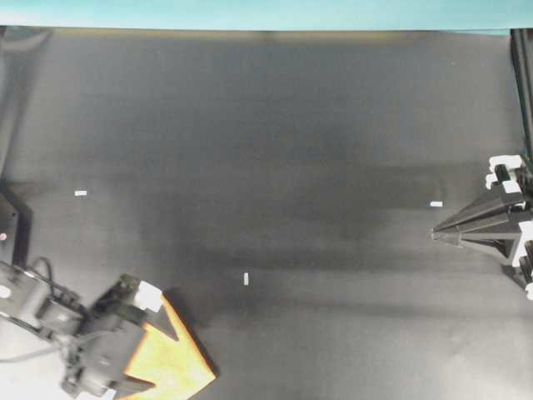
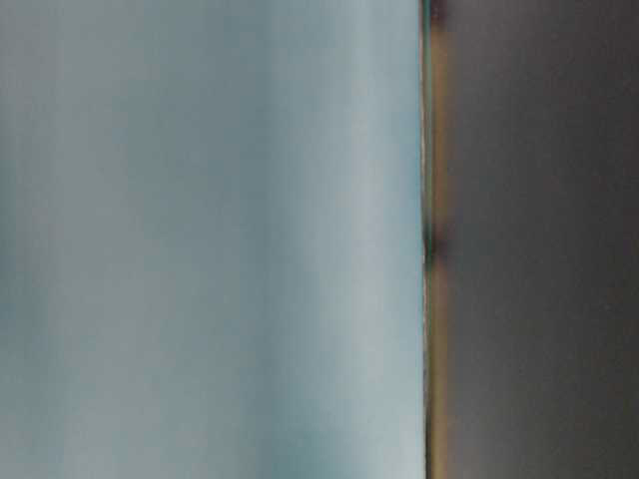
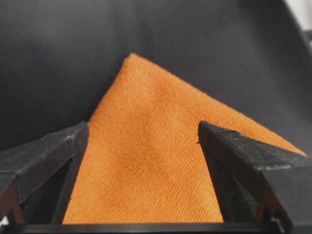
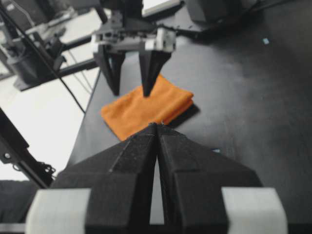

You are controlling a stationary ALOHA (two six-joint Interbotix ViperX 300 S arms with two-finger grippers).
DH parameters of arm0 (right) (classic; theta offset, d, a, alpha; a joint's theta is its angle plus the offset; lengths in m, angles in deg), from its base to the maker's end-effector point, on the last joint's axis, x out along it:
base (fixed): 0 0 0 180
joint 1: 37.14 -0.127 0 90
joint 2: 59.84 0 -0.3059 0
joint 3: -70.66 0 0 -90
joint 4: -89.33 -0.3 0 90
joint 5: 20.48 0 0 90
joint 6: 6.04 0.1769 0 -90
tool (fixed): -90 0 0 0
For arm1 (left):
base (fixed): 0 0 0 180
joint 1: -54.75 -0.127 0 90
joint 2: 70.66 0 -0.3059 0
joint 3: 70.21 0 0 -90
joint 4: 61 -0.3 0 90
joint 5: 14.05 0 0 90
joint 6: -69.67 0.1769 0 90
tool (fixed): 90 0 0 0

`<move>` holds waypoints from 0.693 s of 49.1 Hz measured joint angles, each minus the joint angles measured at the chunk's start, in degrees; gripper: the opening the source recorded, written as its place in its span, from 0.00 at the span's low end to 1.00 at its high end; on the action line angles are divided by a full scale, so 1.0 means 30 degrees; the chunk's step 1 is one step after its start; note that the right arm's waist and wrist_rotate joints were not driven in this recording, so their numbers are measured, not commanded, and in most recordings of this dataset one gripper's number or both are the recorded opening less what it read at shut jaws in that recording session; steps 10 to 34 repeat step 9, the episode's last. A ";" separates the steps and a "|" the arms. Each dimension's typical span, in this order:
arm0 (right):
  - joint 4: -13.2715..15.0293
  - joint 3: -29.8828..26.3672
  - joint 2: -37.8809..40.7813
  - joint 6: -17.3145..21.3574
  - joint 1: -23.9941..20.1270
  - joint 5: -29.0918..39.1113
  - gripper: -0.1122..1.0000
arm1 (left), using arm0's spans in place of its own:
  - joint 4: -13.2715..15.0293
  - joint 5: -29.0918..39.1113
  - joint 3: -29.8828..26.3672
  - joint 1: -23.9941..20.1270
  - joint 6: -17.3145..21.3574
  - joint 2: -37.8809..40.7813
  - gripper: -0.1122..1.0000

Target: Push an orange cloth with the left arm to wipe the desk.

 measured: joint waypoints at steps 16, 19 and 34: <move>0.0000 0.0059 0.0000 0.0000 0.0029 0.0000 0.09 | 0.0000 0.0000 0.0557 -0.0322 -0.0059 -0.0967 0.89; 0.0000 0.0059 0.0000 0.0000 0.0029 0.0000 0.09 | 0.0000 0.0000 0.0557 -0.0322 -0.0059 -0.0967 0.89; 0.0000 0.0059 0.0000 0.0000 0.0029 0.0000 0.09 | 0.0000 0.0000 0.0557 -0.0322 -0.0059 -0.0967 0.89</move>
